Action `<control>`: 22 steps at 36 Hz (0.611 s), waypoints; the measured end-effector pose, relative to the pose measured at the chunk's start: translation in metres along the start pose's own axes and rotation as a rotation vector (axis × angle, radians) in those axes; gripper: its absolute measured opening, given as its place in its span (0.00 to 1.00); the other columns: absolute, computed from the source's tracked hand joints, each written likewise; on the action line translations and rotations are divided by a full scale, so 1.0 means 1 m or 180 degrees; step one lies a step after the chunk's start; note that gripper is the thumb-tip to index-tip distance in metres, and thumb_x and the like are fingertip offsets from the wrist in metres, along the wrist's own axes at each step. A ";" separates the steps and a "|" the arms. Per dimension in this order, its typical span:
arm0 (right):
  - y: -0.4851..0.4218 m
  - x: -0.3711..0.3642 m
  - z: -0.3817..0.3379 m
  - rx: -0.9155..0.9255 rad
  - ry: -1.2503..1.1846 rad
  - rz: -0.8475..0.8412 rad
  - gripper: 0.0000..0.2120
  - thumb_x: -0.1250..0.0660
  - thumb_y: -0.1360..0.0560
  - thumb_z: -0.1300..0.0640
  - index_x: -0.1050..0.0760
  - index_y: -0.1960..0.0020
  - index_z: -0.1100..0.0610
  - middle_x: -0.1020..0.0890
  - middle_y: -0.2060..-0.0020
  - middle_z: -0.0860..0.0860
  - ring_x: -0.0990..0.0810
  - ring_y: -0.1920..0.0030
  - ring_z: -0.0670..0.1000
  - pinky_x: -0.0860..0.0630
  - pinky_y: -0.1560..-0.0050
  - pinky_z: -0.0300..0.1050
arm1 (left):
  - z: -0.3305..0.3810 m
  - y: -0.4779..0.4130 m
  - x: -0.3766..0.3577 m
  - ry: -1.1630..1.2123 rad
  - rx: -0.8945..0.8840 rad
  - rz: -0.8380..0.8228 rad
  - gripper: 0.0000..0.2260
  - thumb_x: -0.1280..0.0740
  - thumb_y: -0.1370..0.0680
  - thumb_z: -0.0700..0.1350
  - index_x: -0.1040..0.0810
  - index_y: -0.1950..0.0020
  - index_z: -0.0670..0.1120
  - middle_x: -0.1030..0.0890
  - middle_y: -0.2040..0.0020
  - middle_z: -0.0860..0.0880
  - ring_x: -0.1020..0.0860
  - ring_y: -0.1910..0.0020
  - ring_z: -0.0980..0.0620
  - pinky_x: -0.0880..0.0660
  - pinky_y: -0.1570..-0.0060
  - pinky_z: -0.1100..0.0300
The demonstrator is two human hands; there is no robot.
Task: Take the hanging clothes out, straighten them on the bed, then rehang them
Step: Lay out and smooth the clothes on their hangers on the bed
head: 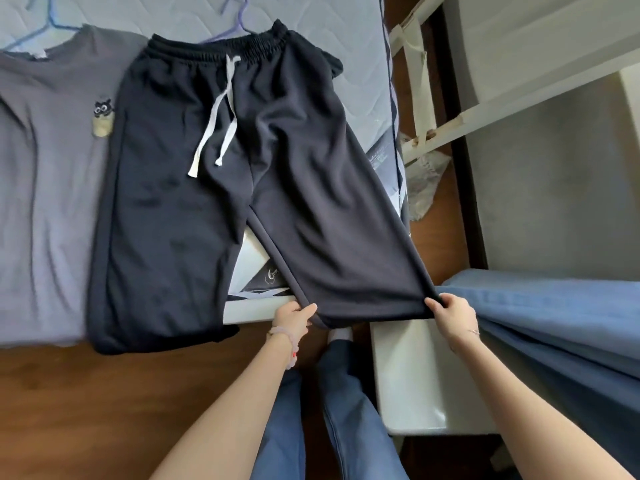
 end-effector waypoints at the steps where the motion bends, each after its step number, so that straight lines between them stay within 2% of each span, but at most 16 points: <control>1: 0.000 0.002 0.000 0.0000 0.0060 -0.0007 0.08 0.35 0.20 0.53 0.25 0.57 0.53 0.20 0.57 0.56 0.20 0.47 0.63 0.30 0.54 0.48 | 0.000 0.001 0.000 -0.0164 0.0001 -0.0014 0.08 0.35 0.22 0.40 0.27 0.62 0.44 0.23 0.55 0.44 0.23 0.59 0.49 0.30 0.63 0.62; 3: 0.002 0.008 -0.003 -0.0041 0.0221 -0.0137 0.03 0.35 0.21 0.56 0.25 0.53 0.53 0.19 0.55 0.57 0.20 0.48 0.61 0.29 0.54 0.47 | 0.001 0.006 0.003 -0.0526 -0.0007 0.0032 0.10 0.36 0.22 0.41 0.29 0.64 0.45 0.23 0.59 0.45 0.23 0.64 0.52 0.31 0.66 0.61; 4: 0.005 0.010 -0.003 -0.0071 0.0316 -0.0245 0.04 0.36 0.22 0.59 0.24 0.49 0.54 0.19 0.53 0.57 0.21 0.50 0.59 0.29 0.54 0.46 | 0.002 0.009 0.006 -0.0697 -0.0036 0.0077 0.11 0.36 0.23 0.41 0.30 0.65 0.46 0.23 0.60 0.45 0.23 0.64 0.51 0.32 0.67 0.61; 6: 0.012 0.015 -0.005 -0.0101 0.0393 -0.0433 0.13 0.36 0.23 0.62 0.22 0.40 0.54 0.18 0.48 0.56 0.23 0.51 0.56 0.29 0.54 0.44 | 0.005 0.018 0.012 -0.0936 -0.0123 0.0154 0.10 0.35 0.25 0.42 0.28 0.66 0.47 0.23 0.61 0.44 0.23 0.61 0.48 0.34 0.67 0.61; 9: 0.028 0.023 -0.008 -0.0052 0.0239 -0.0487 0.17 0.35 0.22 0.61 0.23 0.34 0.56 0.17 0.39 0.54 0.20 0.44 0.57 0.29 0.51 0.44 | 0.016 0.034 0.025 -0.1015 -0.0201 0.0193 0.05 0.34 0.26 0.41 0.24 0.60 0.49 0.22 0.60 0.46 0.24 0.57 0.47 0.32 0.63 0.61; 11: 0.039 0.026 -0.011 0.0020 0.0136 -0.0476 0.16 0.35 0.22 0.61 0.22 0.35 0.57 0.17 0.40 0.55 0.20 0.40 0.57 0.27 0.49 0.45 | 0.024 0.049 0.035 -0.1000 -0.0305 0.0139 0.04 0.32 0.28 0.40 0.23 0.55 0.47 0.22 0.62 0.48 0.23 0.56 0.47 0.27 0.57 0.58; 13: 0.052 0.028 -0.013 0.0082 -0.0036 -0.0543 0.13 0.34 0.23 0.64 0.20 0.39 0.59 0.15 0.45 0.56 0.18 0.43 0.57 0.24 0.45 0.48 | 0.032 0.069 0.048 -0.1014 -0.0486 0.0036 0.05 0.30 0.30 0.41 0.23 0.55 0.47 0.21 0.63 0.49 0.23 0.56 0.48 0.25 0.51 0.58; 14: 0.059 0.028 -0.015 0.0118 -0.0103 -0.0595 0.13 0.33 0.23 0.65 0.19 0.40 0.61 0.15 0.49 0.56 0.17 0.47 0.57 0.24 0.46 0.49 | 0.035 0.080 0.055 -0.1034 -0.0565 -0.0010 0.06 0.30 0.29 0.40 0.23 0.56 0.48 0.21 0.62 0.49 0.23 0.57 0.49 0.25 0.53 0.62; 16: 0.077 0.028 -0.019 0.0214 -0.0140 -0.0717 0.11 0.34 0.24 0.66 0.19 0.43 0.60 0.15 0.56 0.53 0.18 0.54 0.54 0.25 0.53 0.46 | 0.037 0.102 0.074 -0.1041 -0.0681 -0.0041 0.07 0.31 0.28 0.37 0.24 0.56 0.48 0.19 0.64 0.51 0.22 0.59 0.51 0.27 0.62 0.71; 19: 0.106 0.022 -0.025 0.0374 -0.0152 -0.0843 0.10 0.37 0.22 0.67 0.20 0.46 0.60 0.16 0.59 0.54 0.19 0.60 0.50 0.27 0.60 0.40 | 0.033 0.134 0.107 -0.0942 -0.0810 0.0102 0.06 0.35 0.26 0.37 0.23 0.57 0.49 0.17 0.69 0.54 0.19 0.59 0.50 0.25 0.59 0.68; 22: 0.136 0.011 -0.033 0.0406 -0.0071 -0.1080 0.10 0.38 0.21 0.69 0.22 0.53 0.58 0.17 0.63 0.54 0.21 0.64 0.50 0.30 0.63 0.39 | 0.014 0.166 0.141 -0.0775 -0.0827 0.0314 0.08 0.39 0.24 0.36 0.24 0.57 0.47 0.16 0.68 0.51 0.19 0.63 0.52 0.28 0.68 0.74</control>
Point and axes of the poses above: each hand's wrist, its own y-axis away from the middle knuckle, its own x-axis out of the back of the hand, z = x × y, the point moved 1 cm from there along -y, towards the middle knuckle
